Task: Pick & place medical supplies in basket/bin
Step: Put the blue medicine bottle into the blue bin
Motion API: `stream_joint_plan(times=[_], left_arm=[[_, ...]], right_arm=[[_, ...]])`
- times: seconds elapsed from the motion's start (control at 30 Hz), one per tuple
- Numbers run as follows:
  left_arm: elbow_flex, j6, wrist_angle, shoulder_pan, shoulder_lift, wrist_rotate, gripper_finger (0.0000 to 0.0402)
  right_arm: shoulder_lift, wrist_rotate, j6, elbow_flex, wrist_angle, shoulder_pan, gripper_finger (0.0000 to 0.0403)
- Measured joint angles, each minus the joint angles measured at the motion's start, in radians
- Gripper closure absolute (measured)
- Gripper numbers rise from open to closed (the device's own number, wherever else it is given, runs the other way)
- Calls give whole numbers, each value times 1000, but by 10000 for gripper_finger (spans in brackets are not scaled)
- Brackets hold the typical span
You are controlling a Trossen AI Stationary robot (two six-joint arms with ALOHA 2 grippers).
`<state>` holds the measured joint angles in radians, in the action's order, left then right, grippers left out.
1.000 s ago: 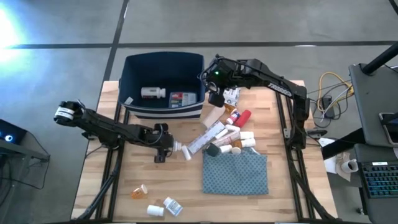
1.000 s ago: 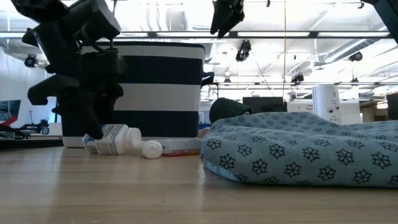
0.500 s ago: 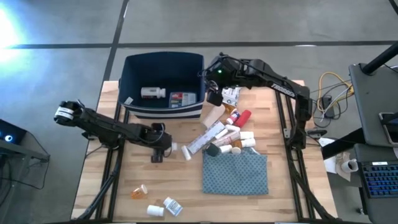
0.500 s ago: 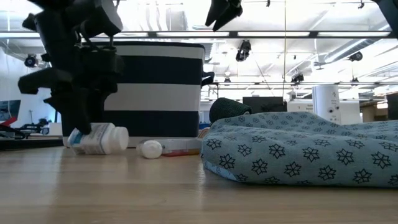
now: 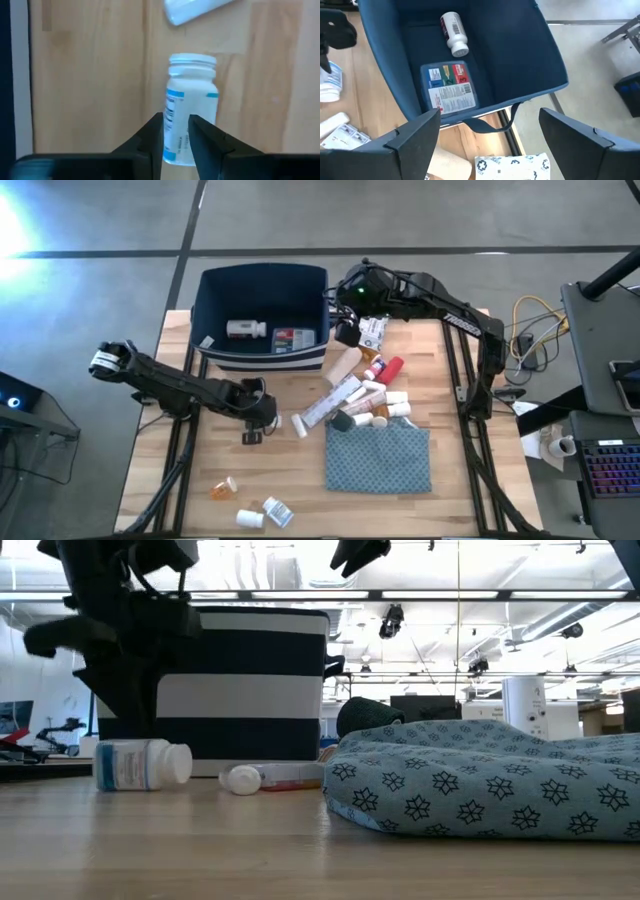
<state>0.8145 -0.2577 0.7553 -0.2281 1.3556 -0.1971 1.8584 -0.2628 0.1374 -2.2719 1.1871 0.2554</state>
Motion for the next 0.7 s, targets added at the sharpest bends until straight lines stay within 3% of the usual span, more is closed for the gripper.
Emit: stream_joint_plan(times=[0.17, 0.33, 0.7], left_arm=[[57, -44, 61, -18, -2, 20, 331], [99, -44, 103, -27, -4, -67, 316], [50, -25, 99, -27, -5, -65, 181]], right_arm=[[0, 0, 9, 0, 5, 0, 74], [0, 0, 24, 0, 5, 0, 74], [0, 1, 28, 0, 14, 0, 74]])
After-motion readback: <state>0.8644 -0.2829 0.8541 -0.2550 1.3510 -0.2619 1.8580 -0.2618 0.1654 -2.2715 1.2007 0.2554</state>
